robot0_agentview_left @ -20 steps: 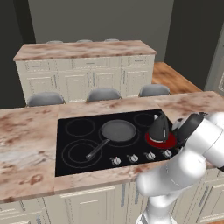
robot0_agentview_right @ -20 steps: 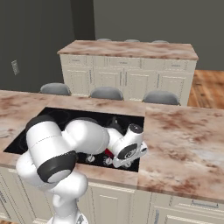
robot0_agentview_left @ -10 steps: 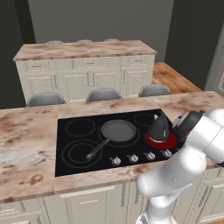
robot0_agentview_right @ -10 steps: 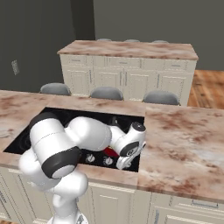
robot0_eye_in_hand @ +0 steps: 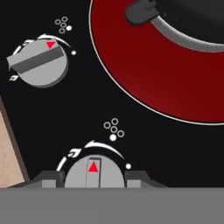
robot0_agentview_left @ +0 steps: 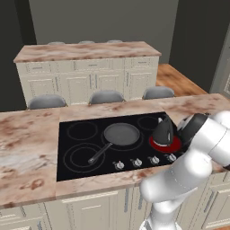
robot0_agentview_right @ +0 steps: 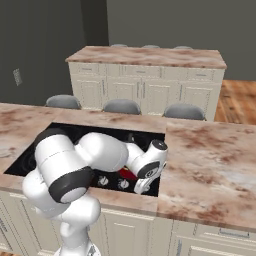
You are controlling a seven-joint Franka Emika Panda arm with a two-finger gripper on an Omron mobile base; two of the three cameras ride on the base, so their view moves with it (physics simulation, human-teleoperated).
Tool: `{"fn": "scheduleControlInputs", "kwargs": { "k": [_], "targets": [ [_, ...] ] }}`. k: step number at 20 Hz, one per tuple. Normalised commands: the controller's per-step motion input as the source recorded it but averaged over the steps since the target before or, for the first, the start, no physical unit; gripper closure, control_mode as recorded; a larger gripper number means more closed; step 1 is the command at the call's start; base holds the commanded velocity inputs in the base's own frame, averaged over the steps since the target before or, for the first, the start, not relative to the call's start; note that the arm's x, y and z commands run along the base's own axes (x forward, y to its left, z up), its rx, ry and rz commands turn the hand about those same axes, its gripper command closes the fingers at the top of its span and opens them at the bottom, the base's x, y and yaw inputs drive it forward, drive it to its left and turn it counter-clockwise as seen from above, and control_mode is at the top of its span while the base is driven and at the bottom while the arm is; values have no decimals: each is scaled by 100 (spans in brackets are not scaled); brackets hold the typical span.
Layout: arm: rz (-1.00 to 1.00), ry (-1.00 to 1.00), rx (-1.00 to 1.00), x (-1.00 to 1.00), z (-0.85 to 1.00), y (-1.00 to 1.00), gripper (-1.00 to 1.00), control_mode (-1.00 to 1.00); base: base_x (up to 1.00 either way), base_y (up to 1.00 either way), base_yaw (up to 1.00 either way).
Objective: Pick the kettle from the counter and place it on a stove burner. Then turn the burner on.
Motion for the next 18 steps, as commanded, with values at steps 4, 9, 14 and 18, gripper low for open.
{"fn": "scheduleControlInputs", "kwargs": {
  "k": [4,9,14,18],
  "targets": [
    [0,-6,0,-16,16,0,100,-100,0,0,0],
    [0,-19,0,-28,52,0,100,-100,0,0,0],
    [0,-19,0,-20,56,0,100,-100,0,0,0],
    [0,-18,0,-10,64,0,100,-100,0,0,0]
  ]
}}
